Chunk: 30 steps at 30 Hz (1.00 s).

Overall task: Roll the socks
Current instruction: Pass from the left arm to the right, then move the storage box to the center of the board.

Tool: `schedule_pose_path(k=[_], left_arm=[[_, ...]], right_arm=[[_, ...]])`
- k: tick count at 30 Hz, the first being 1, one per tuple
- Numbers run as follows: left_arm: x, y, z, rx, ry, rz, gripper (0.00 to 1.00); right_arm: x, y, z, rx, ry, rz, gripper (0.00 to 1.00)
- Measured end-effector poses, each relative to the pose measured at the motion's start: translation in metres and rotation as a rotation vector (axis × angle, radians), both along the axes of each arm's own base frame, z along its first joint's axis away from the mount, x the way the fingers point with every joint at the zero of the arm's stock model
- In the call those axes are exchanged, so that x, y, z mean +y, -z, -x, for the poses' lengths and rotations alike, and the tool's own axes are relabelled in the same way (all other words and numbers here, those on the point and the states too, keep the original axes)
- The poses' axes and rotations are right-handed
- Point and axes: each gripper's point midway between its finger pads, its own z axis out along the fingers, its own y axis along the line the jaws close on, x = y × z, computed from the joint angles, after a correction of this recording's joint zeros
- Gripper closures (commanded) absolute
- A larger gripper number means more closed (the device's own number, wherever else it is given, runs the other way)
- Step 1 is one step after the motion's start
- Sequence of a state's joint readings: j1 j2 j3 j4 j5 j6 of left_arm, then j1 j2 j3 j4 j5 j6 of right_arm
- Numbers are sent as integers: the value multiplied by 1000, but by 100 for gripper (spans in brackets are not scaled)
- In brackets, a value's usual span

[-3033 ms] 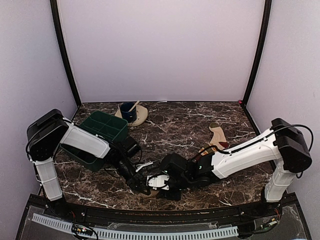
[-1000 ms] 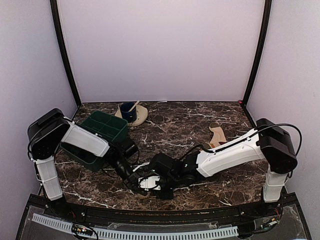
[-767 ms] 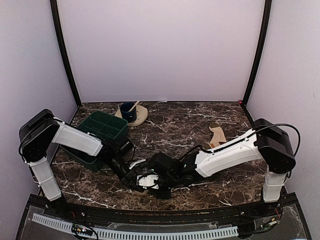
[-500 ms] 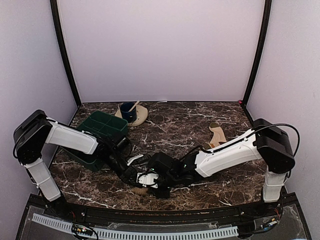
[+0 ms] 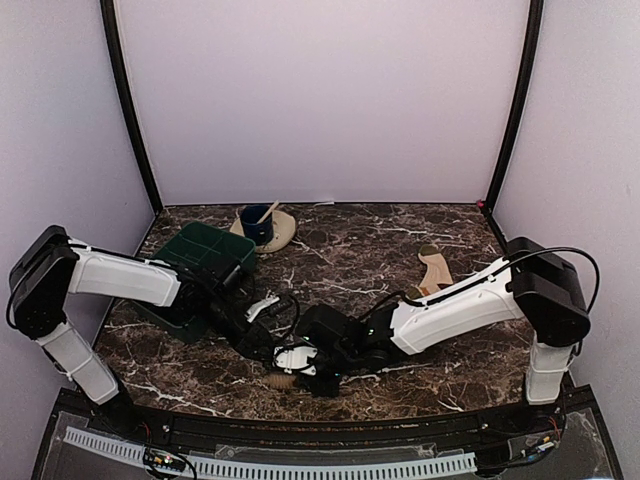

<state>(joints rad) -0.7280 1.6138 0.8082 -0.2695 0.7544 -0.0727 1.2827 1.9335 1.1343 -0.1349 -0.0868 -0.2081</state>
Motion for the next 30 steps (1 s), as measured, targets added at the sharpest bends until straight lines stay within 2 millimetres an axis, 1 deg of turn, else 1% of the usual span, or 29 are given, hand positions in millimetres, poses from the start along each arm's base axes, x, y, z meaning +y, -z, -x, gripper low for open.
schedule_pose_path(k=[4,6,11,13,15,17,22,26,30], left_arm=[[4,-8,-14,-83,-51,-26,76],[8,-14,-24,-142,-92,-42,76],[26,-39,-60,-308,-247,-84,73],[38,-51,-76,-384,-331,-108,71],[52,-67,-91,-458,-425,-128,71],[70,-84,-104,-534,-531,-144,72],[113,-116,-121,-655,-766,-177,72],[149,-129,-127,-698,-937,-224,70],[182,-129,-129,-697,-1088,-292,67]], right_arm=[[-2,1,-1,11,14,0,100],[-3,1,-2,17,27,-3,100],[-4,1,-5,39,55,-14,100],[-5,1,-6,53,66,-19,100],[-5,1,-7,67,78,-23,100],[-6,0,-8,87,90,-27,100],[-10,-3,-17,132,135,-34,100],[-15,-5,-28,167,182,-21,100],[-19,-9,-40,199,234,-2,100]])
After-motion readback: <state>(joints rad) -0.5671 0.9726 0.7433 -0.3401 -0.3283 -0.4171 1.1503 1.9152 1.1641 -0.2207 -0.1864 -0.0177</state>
